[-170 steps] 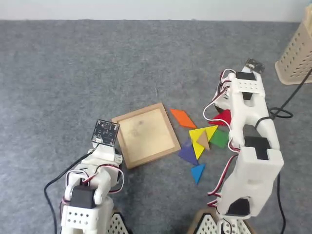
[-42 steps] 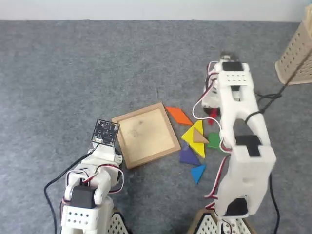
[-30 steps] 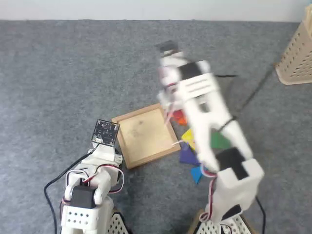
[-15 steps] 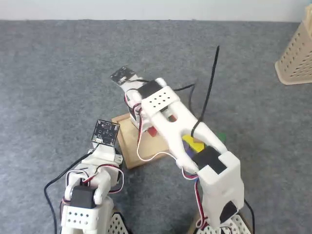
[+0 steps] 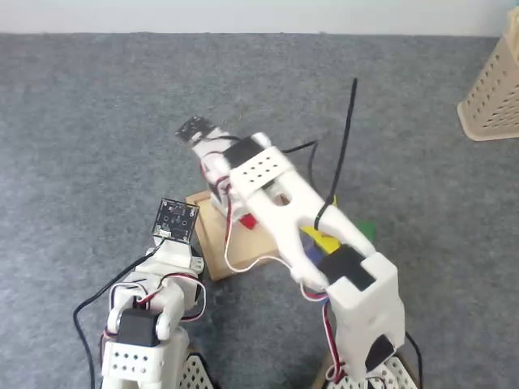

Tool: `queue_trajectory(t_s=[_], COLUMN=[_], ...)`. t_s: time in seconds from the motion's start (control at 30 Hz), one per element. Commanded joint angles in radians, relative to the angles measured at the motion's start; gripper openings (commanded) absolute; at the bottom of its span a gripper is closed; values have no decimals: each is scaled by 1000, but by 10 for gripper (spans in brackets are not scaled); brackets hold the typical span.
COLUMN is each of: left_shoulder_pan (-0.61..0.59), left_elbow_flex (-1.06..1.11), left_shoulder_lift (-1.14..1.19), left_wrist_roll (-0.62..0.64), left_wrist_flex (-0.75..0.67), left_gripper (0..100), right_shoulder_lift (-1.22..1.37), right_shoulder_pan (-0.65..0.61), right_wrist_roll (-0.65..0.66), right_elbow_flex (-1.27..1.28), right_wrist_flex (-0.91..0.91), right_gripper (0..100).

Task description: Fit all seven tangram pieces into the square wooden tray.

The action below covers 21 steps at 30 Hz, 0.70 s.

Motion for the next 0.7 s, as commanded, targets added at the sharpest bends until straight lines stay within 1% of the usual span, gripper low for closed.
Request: queue_trajectory(t_s=[0.0,0.17,0.3,0.37,0.43,0.53,0.6,0.67], left_shoulder_pan=[0,0,0,0,0,0,0,0], left_elbow_flex=[-19,-19,-19,-19,-19,-19,-19,-19], left_shoulder_lift=[-21,-21,-21,-21,-21,-21,-21,-21], left_wrist_roll=[6,6,6,6,6,6,6,6], left_wrist_flex=[6,6,6,6,6,6,6,6], left_gripper=[12,12,12,12,12,12,12,12], right_shoulder_lift=[-44,-124,-186,-216,-249,-300,-331,-346], right_shoulder_pan=[81,203,246,240,202,140,113,111], right_wrist_roll=[18,17,0,18,28,29,29,20], right_elbow_flex=[-14,-9,29,123,265,471,542,568], right_wrist_flex=[-28,-33,-16,-54,-151,-286,-309,-309], right_gripper=[253,253,240,191,155,156,155,155])
